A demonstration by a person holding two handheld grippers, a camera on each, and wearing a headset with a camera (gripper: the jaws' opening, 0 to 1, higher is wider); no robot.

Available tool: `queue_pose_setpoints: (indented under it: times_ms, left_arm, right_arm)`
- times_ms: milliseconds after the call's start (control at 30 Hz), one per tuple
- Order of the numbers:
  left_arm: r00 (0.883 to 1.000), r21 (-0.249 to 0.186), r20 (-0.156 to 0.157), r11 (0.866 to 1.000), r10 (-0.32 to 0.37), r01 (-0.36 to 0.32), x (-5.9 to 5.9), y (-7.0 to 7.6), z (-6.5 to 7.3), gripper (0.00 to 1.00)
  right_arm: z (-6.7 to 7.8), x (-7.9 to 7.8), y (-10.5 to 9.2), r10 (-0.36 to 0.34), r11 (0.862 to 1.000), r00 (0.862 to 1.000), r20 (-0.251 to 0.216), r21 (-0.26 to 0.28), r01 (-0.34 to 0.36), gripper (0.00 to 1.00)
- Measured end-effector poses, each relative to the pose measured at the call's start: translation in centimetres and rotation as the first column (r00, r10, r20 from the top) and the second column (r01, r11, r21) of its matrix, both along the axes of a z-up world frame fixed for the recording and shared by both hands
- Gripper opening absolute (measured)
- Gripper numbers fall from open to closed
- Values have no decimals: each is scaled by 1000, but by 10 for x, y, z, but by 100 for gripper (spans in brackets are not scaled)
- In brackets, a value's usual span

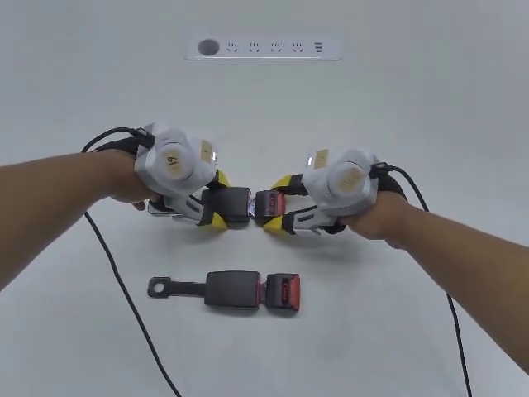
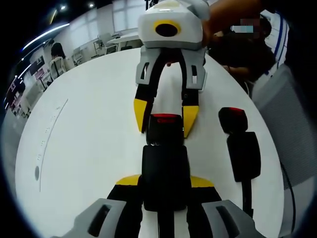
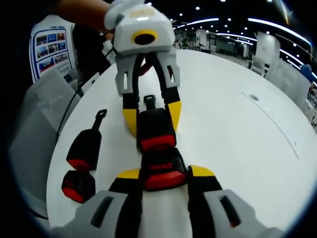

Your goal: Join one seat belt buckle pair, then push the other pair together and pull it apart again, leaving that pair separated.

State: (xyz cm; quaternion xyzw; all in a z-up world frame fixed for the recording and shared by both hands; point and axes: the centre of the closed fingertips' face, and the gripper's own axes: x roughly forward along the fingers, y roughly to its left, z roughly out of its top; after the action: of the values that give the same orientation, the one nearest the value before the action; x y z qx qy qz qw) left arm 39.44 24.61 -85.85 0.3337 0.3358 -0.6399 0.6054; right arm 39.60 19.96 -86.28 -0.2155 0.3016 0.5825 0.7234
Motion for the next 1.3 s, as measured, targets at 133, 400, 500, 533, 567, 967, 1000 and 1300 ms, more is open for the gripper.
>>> queue_pose_setpoints:
  times_ms: [133,400,500,533,567,967,1000,1300]
  left_arm:
    - [1000,9,2,1000,-9,9,0,0,0,35]
    - [1000,16,3,1000,-8,8,-1,0,0,35]
    - [1000,16,3,1000,-3,3,-1,0,0,35]
    - [1000,15,2,1000,0,0,-1,0,1,35]
    - [1000,14,2,1000,1,-1,-1,0,1,35]
    - [1000,17,-1,1000,3,-3,-1,0,0,35]
    - [1000,17,-1,1000,4,-4,-2,0,0,35]
    - [1000,15,-3,1000,9,-9,-2,1,0,35]
  right_arm:
    - [0,0,0,3,1000,1000,2,-4,-3,35]
    - [0,0,-2,7,1000,1000,8,-19,-7,35]
    - [0,-1,-4,1,1000,1000,7,-21,-1,35]
    - [0,-1,-4,0,1000,1000,8,-22,0,35]
    - [0,-1,-5,-2,1000,1000,9,-23,2,35]
    - [0,-4,-20,-15,1000,1000,13,-16,15,35]
    - [0,-4,-21,-10,1000,1000,15,-19,10,35]
    - [0,-7,-41,-8,1000,1000,14,-30,8,35]
